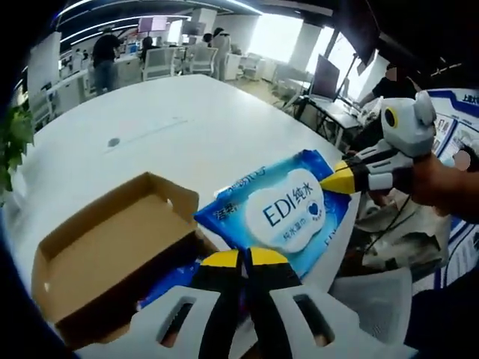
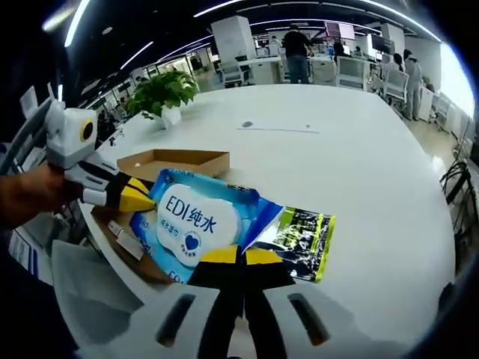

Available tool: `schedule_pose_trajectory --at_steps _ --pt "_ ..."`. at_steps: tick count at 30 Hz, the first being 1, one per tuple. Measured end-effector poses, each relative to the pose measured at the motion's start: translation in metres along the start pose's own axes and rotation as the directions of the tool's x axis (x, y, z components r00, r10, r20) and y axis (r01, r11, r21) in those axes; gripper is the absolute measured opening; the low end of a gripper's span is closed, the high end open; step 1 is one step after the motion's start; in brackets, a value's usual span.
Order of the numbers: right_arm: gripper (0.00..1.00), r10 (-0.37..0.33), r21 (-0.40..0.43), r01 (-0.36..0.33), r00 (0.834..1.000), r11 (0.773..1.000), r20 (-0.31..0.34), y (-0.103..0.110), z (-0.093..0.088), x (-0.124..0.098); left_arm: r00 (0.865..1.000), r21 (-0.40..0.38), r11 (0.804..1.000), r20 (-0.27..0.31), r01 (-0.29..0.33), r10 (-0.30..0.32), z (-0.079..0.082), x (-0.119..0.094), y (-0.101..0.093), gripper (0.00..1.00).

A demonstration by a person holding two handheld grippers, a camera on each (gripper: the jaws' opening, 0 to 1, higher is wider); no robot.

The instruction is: Operate the shoe box by opening the lid, removing the specified soft item, and placing it in the target area until the item is outside and the box remains undamaged.

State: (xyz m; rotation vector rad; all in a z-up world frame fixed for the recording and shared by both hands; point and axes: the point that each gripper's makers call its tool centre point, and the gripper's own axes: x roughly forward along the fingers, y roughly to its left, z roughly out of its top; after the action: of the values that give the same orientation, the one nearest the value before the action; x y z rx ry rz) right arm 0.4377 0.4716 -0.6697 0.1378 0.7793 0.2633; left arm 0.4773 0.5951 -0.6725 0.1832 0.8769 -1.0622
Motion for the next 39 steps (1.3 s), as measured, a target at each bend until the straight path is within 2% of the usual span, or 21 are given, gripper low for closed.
schedule_pose_trajectory --at_steps 10,21,39 --pt "0.00 -0.020 0.034 0.020 1.000 0.999 -0.002 -0.030 -0.007 -0.004 0.999 0.016 1.000 -0.025 0.025 -0.024 0.009 0.025 -0.015 0.00" --pt "0.00 -0.031 0.053 0.032 0.999 0.998 -0.009 -0.053 -0.013 0.000 0.998 0.026 0.999 -0.049 0.040 -0.039 0.014 0.047 -0.021 0.00" --pt "0.00 -0.030 0.061 0.032 0.999 0.998 -0.033 -0.080 -0.015 0.024 0.996 0.018 0.999 -0.079 0.035 -0.033 0.015 0.079 -0.012 0.00"
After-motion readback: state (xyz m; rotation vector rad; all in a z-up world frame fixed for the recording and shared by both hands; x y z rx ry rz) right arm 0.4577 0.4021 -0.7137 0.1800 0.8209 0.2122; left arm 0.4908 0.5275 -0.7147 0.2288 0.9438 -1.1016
